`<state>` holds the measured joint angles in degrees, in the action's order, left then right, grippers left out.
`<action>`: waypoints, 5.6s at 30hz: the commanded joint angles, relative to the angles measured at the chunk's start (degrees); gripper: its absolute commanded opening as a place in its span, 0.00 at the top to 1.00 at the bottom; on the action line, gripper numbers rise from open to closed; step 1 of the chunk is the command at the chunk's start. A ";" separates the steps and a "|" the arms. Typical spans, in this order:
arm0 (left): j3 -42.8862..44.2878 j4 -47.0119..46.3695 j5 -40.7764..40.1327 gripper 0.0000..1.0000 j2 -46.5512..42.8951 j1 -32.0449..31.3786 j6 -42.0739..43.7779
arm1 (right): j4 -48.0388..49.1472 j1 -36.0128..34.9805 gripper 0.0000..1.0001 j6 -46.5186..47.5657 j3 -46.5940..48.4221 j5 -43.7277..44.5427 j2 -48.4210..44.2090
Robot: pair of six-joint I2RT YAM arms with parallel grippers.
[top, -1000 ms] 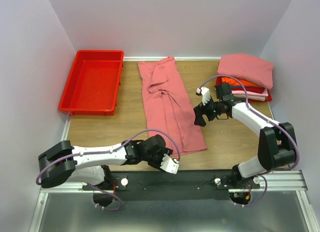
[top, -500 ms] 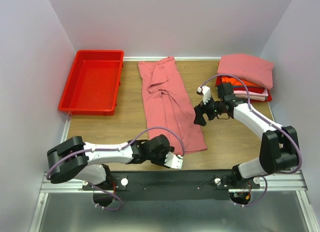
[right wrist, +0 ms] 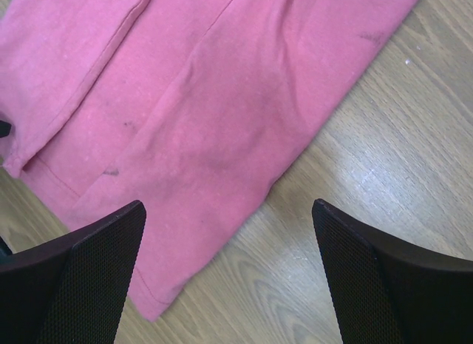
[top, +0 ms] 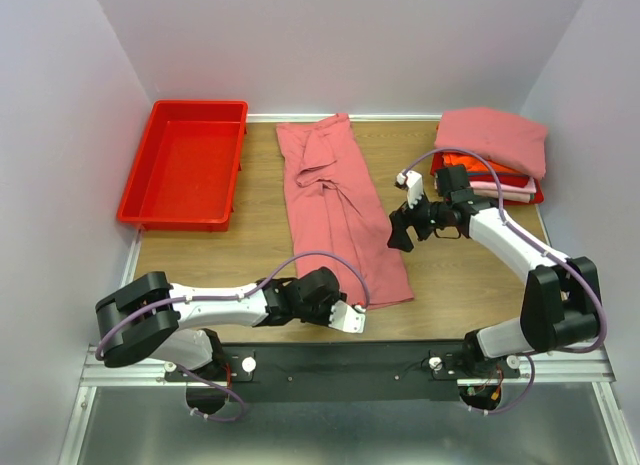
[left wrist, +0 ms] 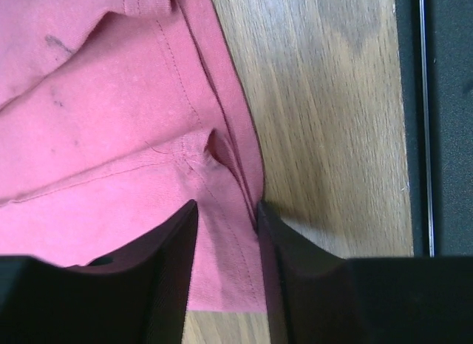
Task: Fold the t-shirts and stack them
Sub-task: Fold the tshirt
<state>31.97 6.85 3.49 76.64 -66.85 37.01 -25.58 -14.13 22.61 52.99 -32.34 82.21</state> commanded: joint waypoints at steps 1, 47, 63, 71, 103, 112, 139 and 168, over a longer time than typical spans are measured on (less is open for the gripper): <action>0.03 1.23 -0.76 0.58 0.44 0.58 0.16 | -0.96 0.51 0.00 0.94 -0.26 -1.76 -1.18; 1.87 2.20 6.09 1.00 -5.01 5.59 0.78 | -20.30 -1.86 0.00 44.36 -8.87 -17.06 -3.73; 1.87 3.61 6.53 1.00 -6.06 5.68 -0.36 | -14.95 -9.68 0.01 40.68 -9.92 -11.09 -4.96; 0.99 3.78 6.53 1.00 -7.91 5.68 -0.98 | -11.07 -16.45 0.10 36.80 -11.51 -4.15 -3.73; 0.55 2.99 7.15 1.00 -8.53 5.85 -1.42 | -3.77 -23.05 0.63 31.18 -17.57 10.89 -1.18; 0.38 2.73 7.32 1.00 -8.61 5.85 -1.51 | -3.86 -23.58 0.91 30.30 -17.66 11.33 -1.44; 0.47 3.52 6.89 1.00 -11.78 6.29 -1.59 | -14.05 -23.57 0.99 29.51 -5.28 7.11 -6.72; 4.59 1.85 6.71 1.00 -11.78 14.81 1.92 | -16.08 -17.60 1.00 30.65 9.32 10.45 -1.18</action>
<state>34.63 9.96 9.61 64.29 -53.30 37.80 -40.21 -32.47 52.56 59.94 -22.92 79.92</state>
